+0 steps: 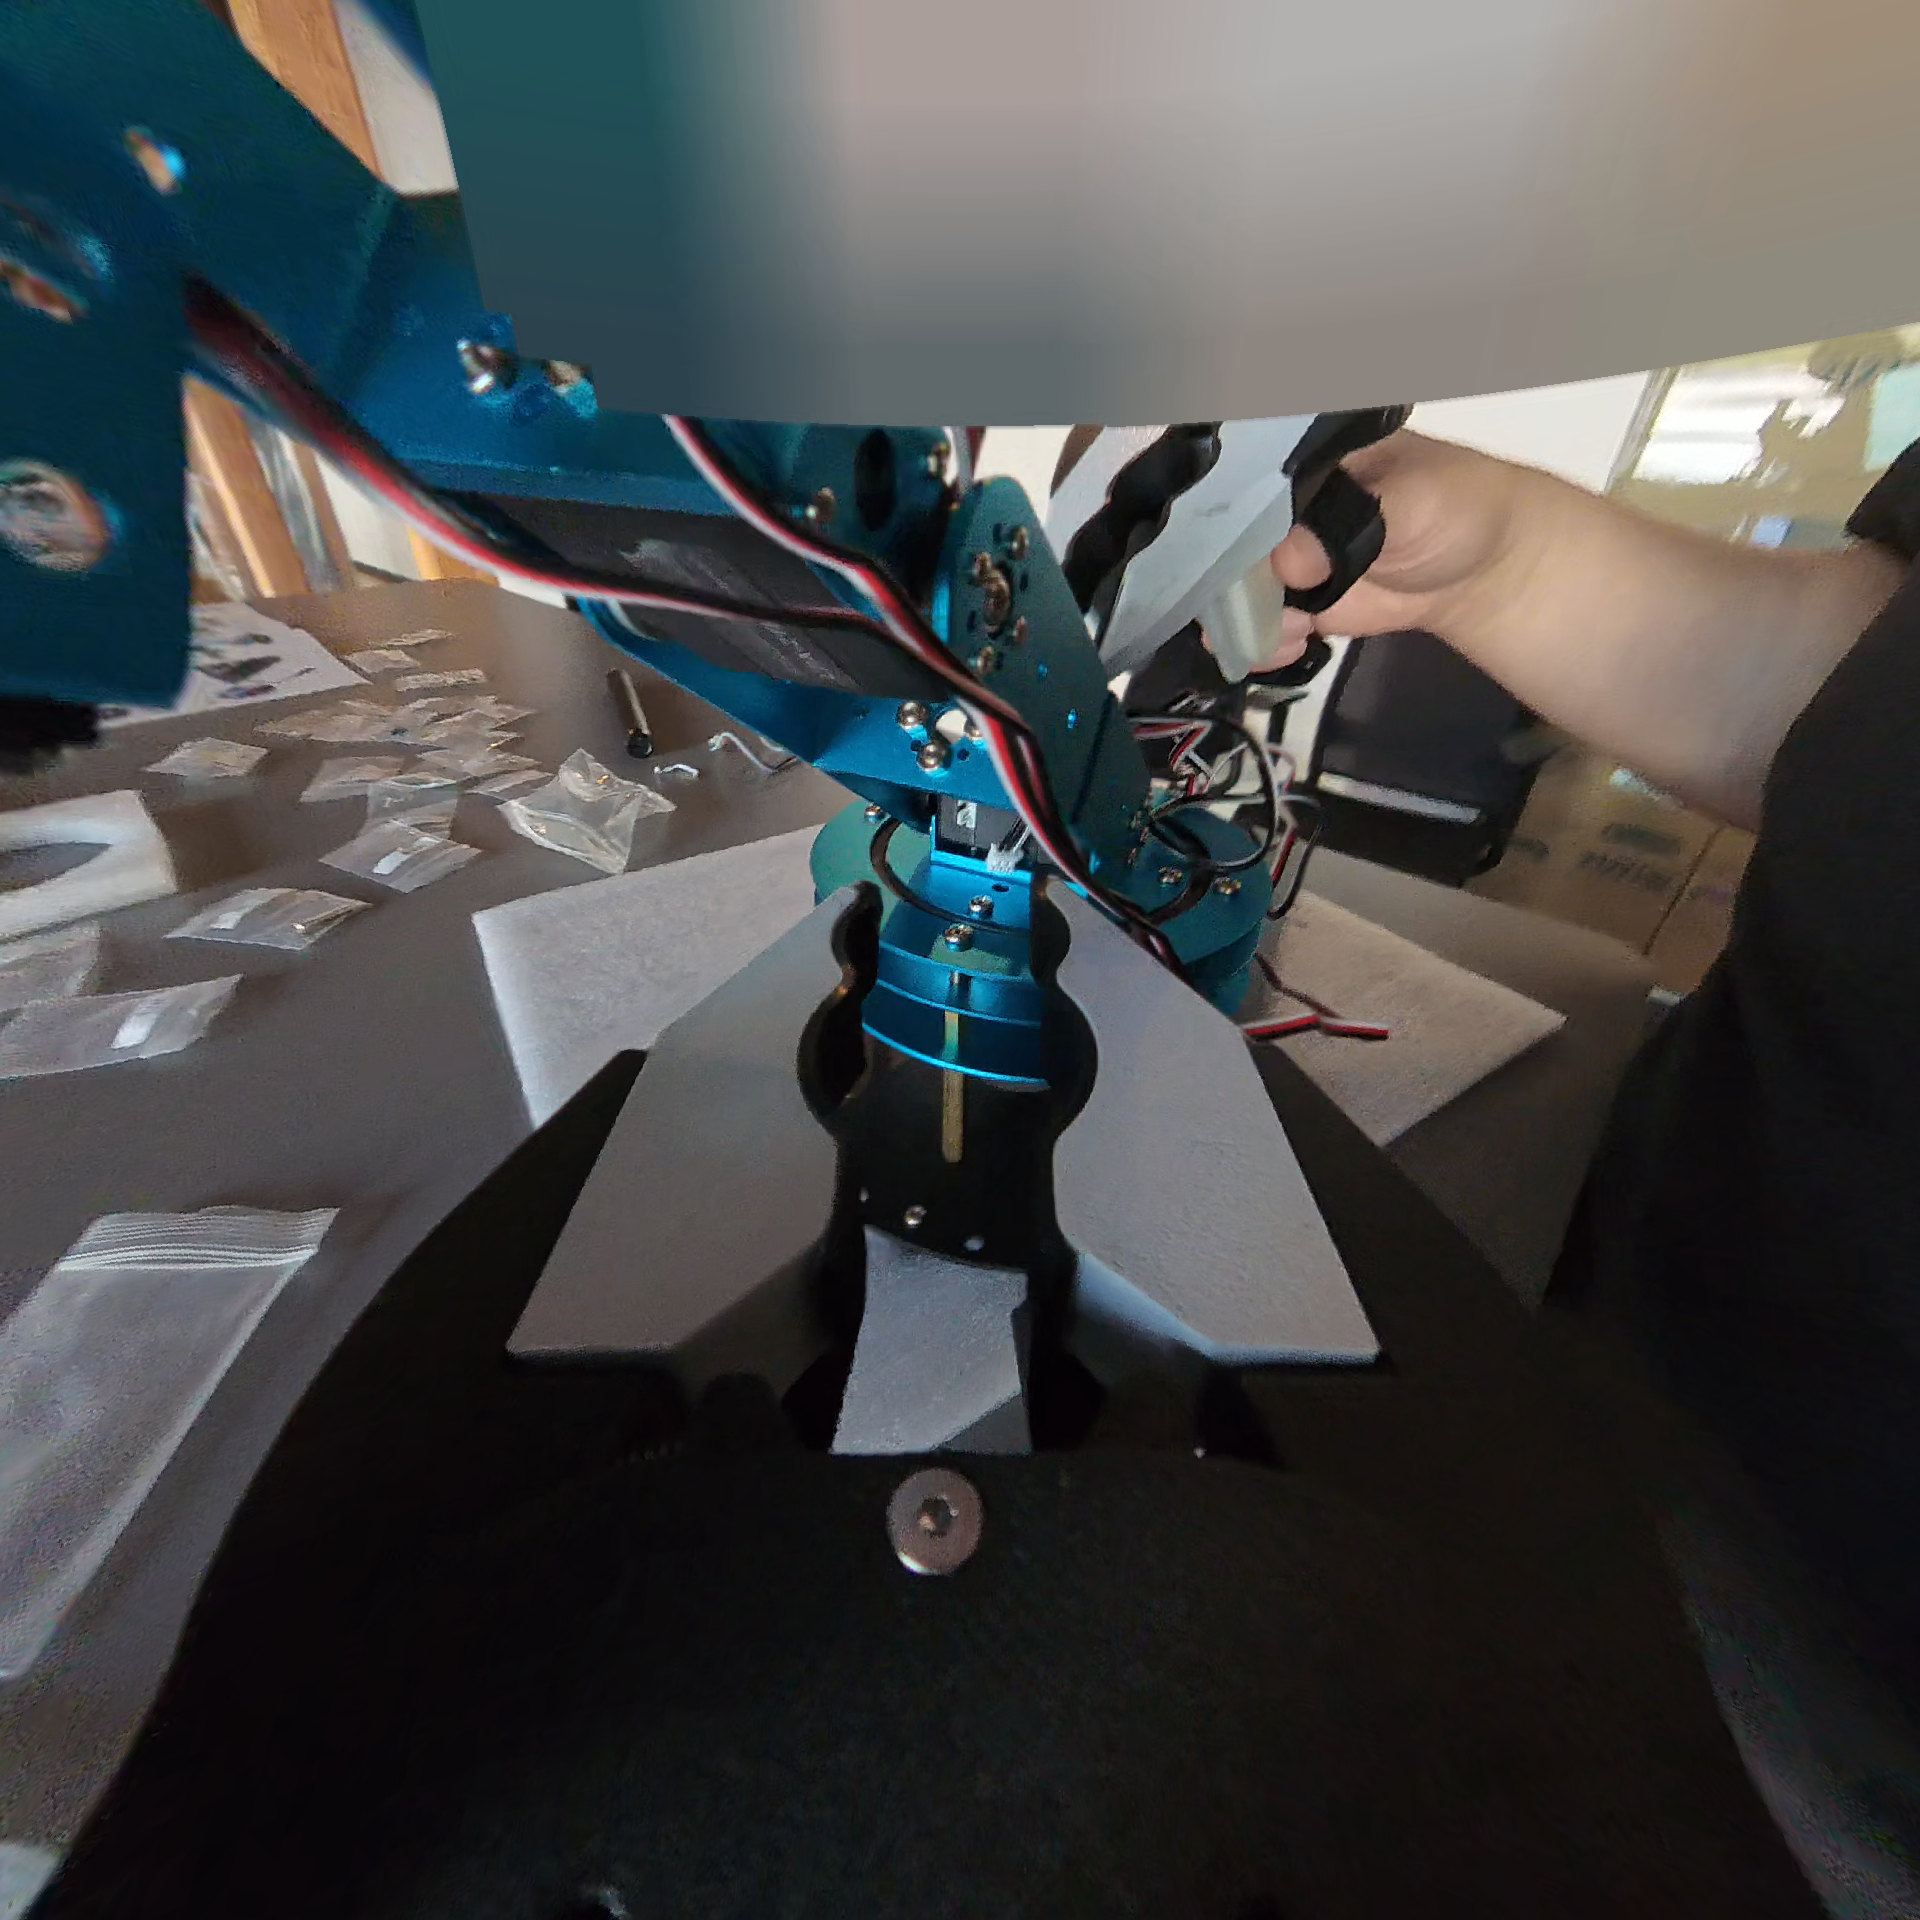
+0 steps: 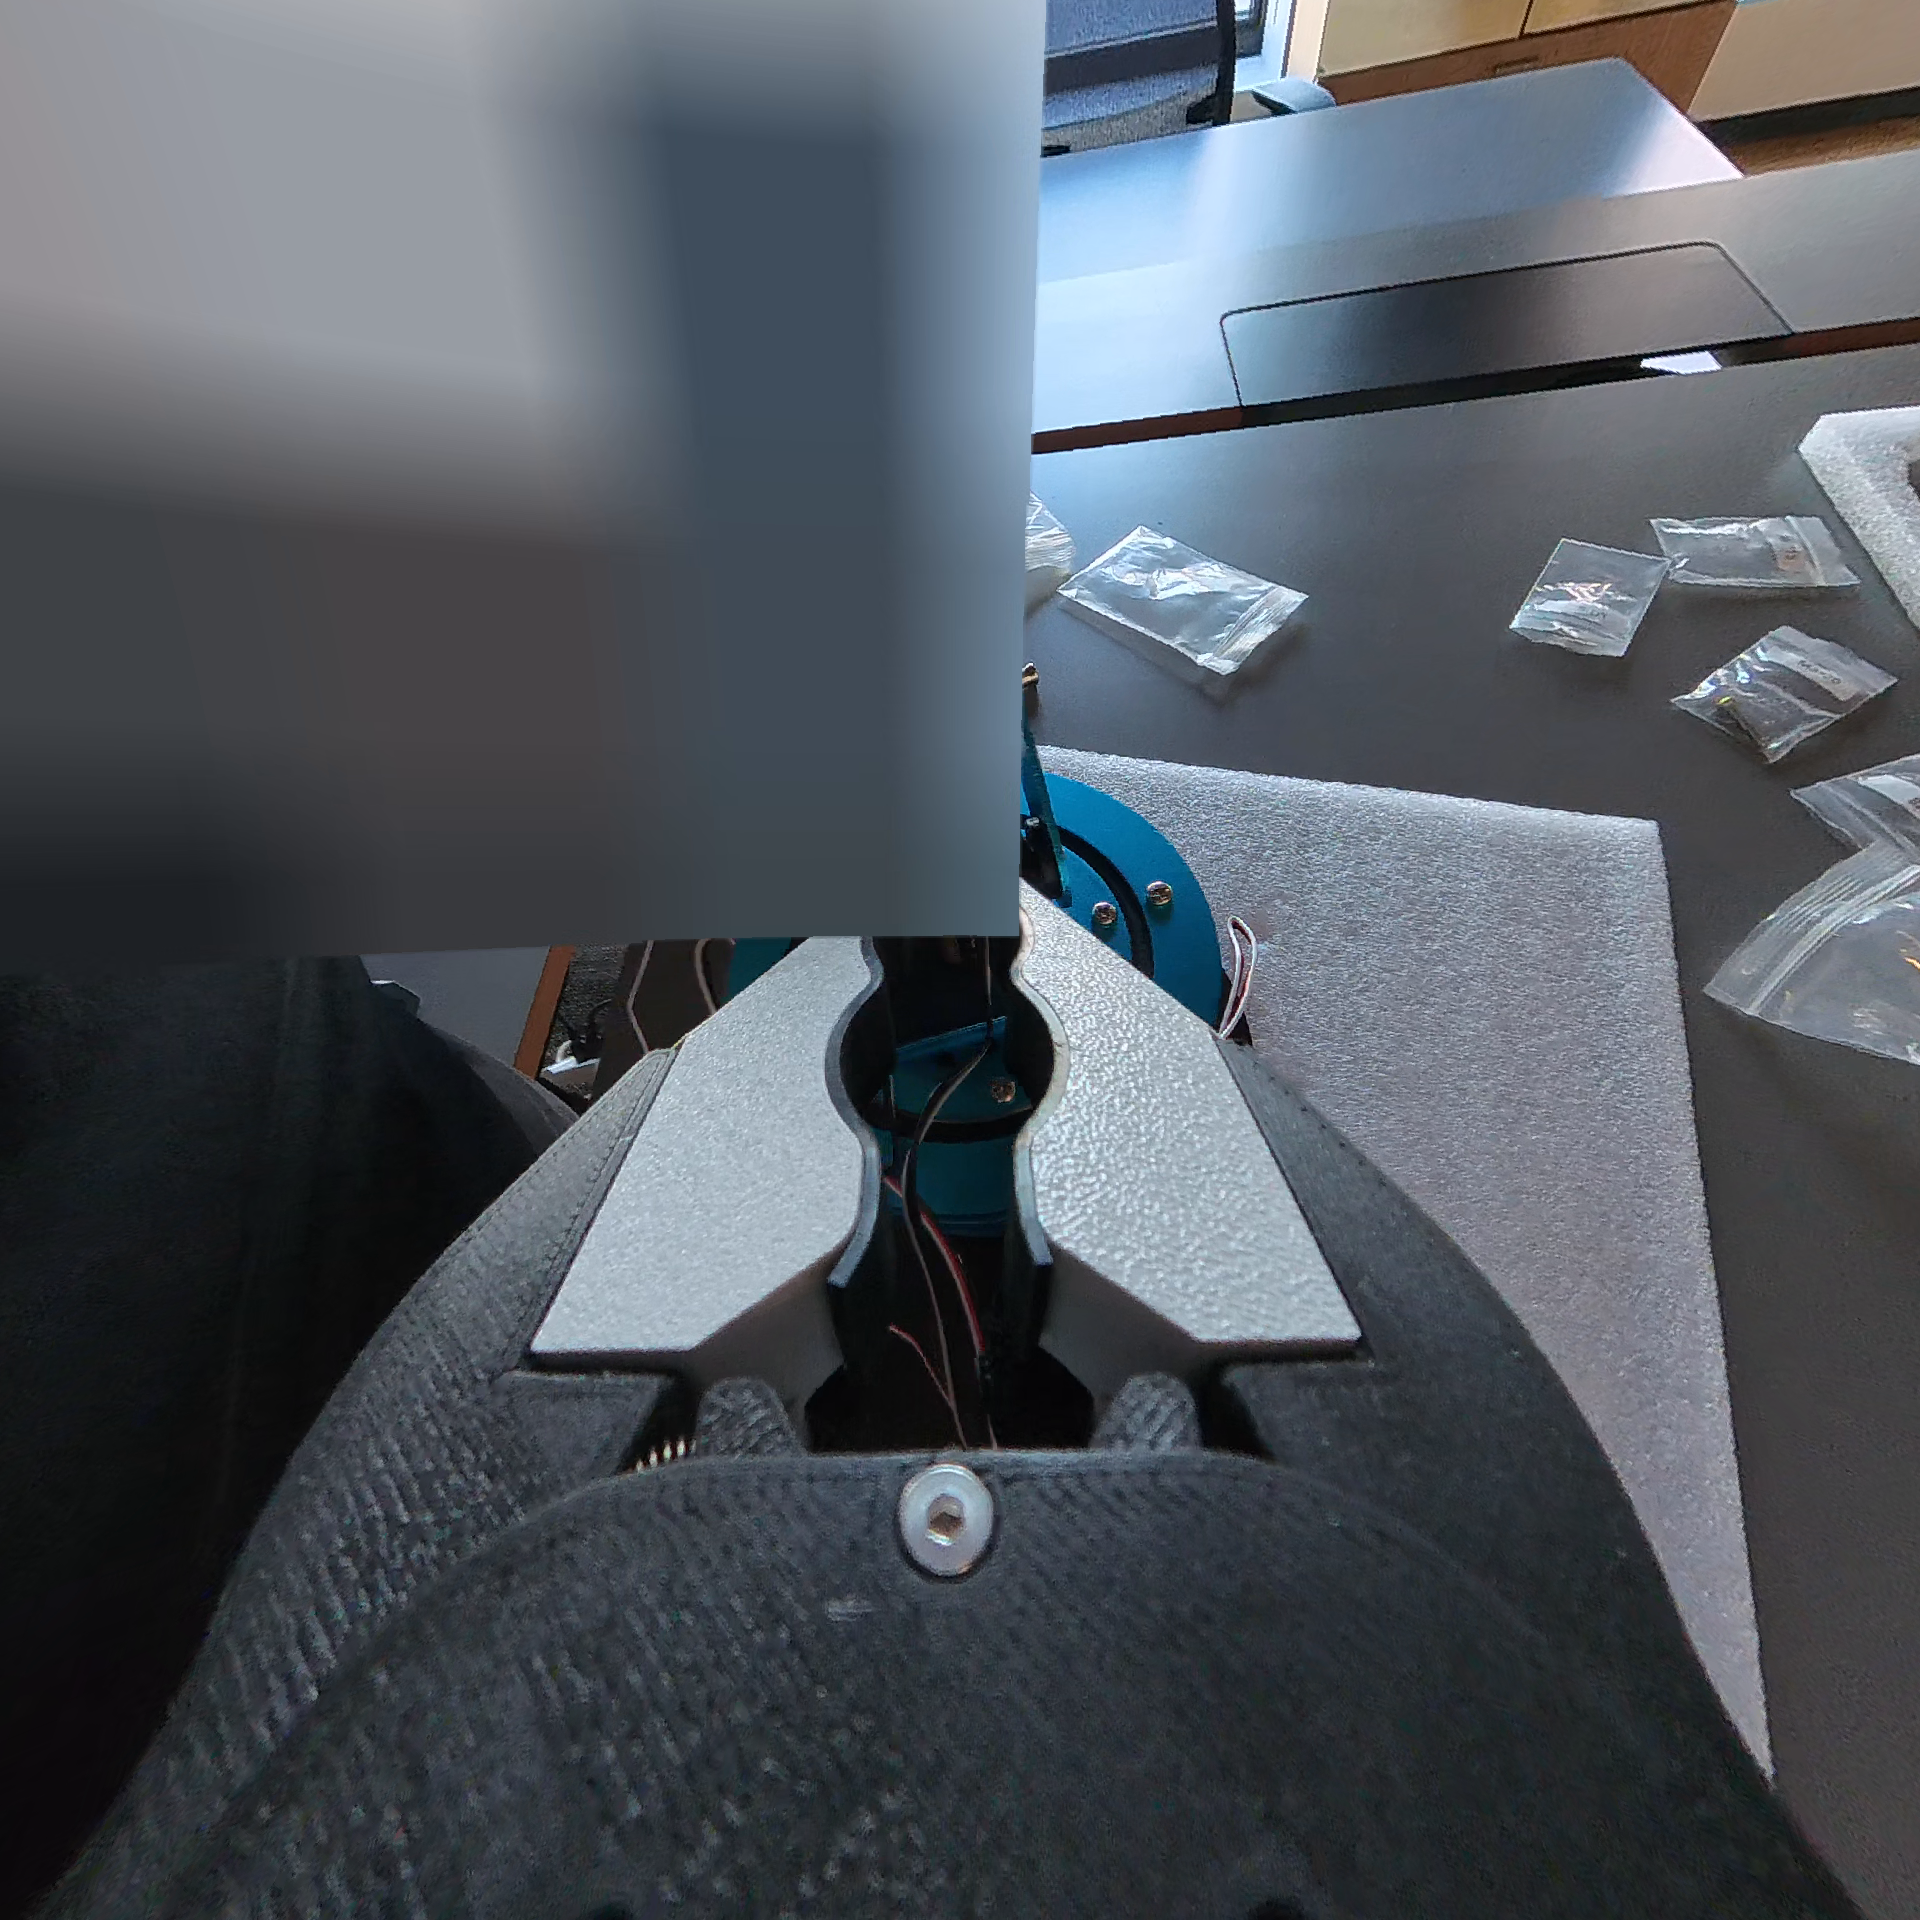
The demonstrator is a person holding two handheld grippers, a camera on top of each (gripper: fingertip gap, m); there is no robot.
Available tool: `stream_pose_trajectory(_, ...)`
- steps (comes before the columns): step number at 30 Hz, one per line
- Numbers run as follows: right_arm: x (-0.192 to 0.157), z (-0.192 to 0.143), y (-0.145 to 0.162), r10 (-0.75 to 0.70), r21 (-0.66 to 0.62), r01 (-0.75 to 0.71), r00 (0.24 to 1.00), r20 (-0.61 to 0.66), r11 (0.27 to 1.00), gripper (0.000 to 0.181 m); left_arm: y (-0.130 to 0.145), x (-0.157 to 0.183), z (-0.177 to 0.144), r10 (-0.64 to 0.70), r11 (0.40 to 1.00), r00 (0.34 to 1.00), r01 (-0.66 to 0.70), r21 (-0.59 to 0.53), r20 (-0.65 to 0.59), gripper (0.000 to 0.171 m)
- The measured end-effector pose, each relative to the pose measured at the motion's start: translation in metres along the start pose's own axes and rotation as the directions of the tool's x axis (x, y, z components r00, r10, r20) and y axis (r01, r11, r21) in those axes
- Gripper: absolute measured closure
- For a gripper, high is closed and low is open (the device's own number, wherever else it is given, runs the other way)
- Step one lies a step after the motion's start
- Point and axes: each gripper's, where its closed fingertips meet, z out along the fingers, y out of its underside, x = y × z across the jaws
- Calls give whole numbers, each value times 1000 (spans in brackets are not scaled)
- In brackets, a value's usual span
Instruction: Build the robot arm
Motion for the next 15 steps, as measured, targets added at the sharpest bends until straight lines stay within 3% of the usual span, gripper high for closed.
stream_pose_trajectory(5, -4, -3, 0, -6, 2, 6, 1000, -5, 1000, 169, 3, -4, -3, 31, 999, 999, -30, -33, 25, 147)
stream_pose_trajectory(15, -9, -9, 2, -6, 9, 6, 1000, -18, 1000, 170, -2, -1, 16, 41, 999, 999, -42, 27, 17, 145)
